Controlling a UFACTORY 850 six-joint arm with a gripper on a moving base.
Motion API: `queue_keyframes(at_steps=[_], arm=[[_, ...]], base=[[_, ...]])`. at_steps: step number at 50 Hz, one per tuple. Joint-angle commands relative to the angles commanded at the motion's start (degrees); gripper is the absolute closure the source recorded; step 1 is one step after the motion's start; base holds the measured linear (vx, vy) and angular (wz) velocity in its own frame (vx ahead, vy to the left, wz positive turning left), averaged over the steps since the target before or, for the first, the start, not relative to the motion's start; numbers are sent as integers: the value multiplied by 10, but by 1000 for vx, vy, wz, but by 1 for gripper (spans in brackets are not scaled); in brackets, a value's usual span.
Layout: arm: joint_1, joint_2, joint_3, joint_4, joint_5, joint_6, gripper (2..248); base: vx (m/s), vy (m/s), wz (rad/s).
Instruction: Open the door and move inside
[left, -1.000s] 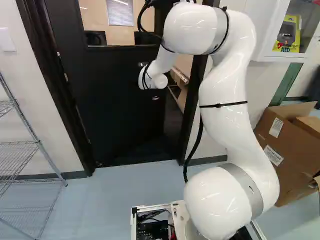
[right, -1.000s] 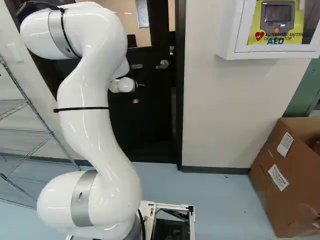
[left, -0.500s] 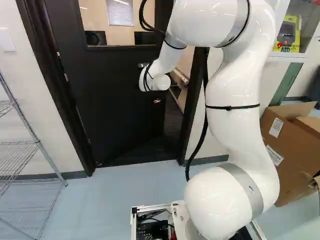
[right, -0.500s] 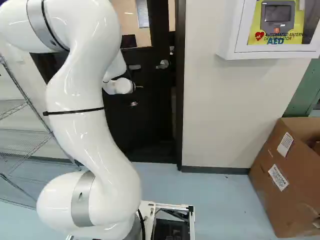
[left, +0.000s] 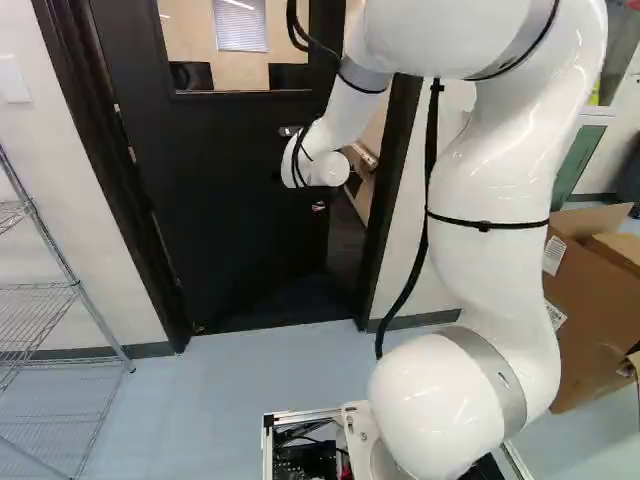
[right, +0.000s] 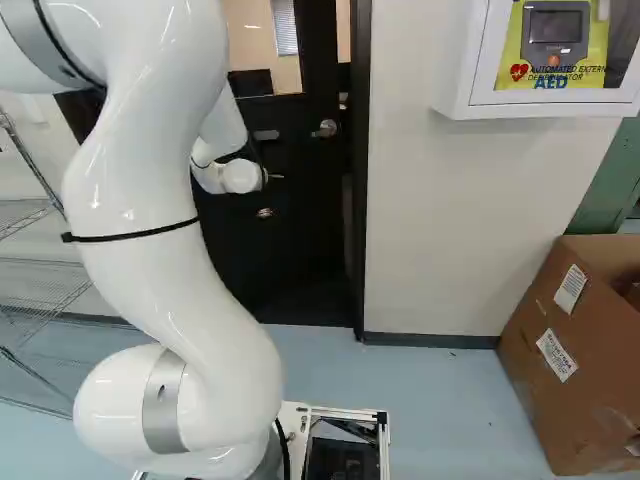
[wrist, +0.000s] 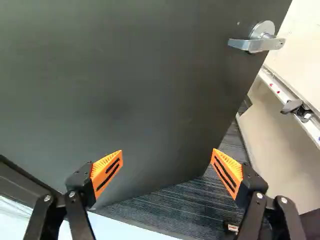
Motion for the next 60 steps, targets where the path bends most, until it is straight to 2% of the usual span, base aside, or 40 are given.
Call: queue_keyframes(at_steps=[29,60], arm=[[1,81,93,0,23,0,3],[-12,176,192,0,23,0,3]], base=[[0,0,0],[0,0,0]])
